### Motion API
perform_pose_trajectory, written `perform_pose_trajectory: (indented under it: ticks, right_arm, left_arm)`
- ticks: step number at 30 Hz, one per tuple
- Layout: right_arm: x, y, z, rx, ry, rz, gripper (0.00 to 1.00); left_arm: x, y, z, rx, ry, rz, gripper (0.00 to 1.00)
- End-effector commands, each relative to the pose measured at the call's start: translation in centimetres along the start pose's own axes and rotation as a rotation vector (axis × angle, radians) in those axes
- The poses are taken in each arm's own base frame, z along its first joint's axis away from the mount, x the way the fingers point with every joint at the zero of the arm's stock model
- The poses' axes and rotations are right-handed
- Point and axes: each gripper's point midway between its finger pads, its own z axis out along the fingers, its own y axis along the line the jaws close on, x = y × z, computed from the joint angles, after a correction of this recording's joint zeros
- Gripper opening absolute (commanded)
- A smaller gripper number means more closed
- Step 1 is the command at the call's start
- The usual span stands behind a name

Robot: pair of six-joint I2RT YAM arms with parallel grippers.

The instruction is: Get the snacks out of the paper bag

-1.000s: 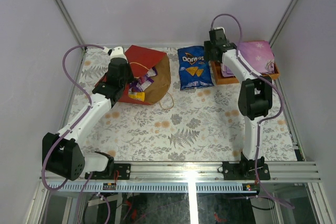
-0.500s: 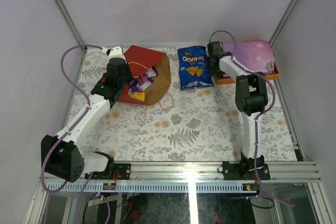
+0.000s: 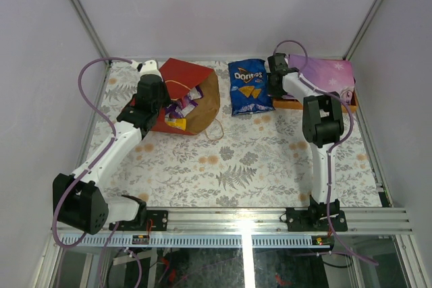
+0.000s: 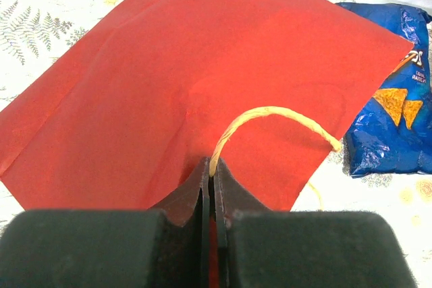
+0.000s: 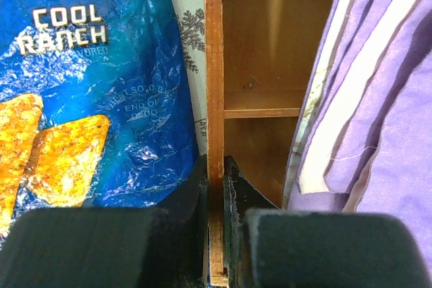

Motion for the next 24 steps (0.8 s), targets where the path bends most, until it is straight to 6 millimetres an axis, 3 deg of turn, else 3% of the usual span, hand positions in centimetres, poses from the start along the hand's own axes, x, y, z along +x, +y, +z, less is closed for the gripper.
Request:
perform_pose_trajectory:
  ticks: [1,14,24]
  right_arm:
    - [-2.2,-0.7,0.0,0.073,-0.074,0.068,0.0]
    - [-2.9,1.0,1.5,-0.008,-0.028,-0.084,0.0]
    - [-2.8,0.5,1.8,-0.016,0.013,-0.201,0.0]
  left_arm:
    - [-0.6,0.5,-0.2,-0.014,0.007,0.032,0.0]
    - [-0.4,0.4,0.1,-0.016,0.014,0.03,0.0]
    - [-0.3,0.2,0.2,-0.009,0.021,0.015,0.0]
